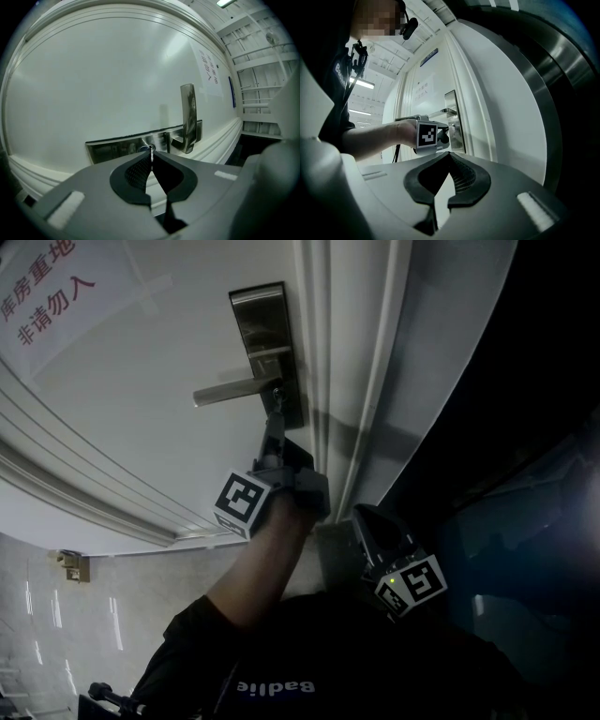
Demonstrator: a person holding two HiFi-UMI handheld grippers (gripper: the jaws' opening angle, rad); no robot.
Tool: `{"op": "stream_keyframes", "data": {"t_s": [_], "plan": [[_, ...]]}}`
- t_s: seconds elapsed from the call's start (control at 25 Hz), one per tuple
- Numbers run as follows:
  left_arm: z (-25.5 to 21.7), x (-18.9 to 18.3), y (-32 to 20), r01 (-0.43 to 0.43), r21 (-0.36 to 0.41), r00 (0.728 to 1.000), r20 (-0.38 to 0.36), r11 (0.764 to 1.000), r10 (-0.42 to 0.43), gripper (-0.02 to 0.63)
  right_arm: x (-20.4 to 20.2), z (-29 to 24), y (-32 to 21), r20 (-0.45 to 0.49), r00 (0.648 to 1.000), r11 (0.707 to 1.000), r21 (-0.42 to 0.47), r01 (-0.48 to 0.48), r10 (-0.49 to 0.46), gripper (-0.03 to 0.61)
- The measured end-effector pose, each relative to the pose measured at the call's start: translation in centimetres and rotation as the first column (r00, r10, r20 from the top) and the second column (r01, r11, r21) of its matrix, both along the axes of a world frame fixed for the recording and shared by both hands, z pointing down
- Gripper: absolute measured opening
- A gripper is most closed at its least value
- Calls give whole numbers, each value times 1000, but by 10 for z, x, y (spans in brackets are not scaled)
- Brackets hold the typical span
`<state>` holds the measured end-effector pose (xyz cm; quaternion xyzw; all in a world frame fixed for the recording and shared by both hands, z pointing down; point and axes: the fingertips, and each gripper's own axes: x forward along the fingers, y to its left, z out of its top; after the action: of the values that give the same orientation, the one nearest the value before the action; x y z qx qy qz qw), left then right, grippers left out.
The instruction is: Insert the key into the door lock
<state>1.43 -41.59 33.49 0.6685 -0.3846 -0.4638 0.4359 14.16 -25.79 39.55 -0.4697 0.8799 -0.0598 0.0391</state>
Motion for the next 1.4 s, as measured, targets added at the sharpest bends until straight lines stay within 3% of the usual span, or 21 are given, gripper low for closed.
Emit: {"op": "stream_keyframes", "data": {"t_s": [0.72,1.4], "plan": [[-4,18,4,-75,25,996,54,997,73,25,-1,2,-1,20,1000,1000,-16,-9,10,3],[3,6,3,-65,-8,997,-47,998,65,25,-3,-2,-5,30,1000,1000,-13,4,-3,3]]}}
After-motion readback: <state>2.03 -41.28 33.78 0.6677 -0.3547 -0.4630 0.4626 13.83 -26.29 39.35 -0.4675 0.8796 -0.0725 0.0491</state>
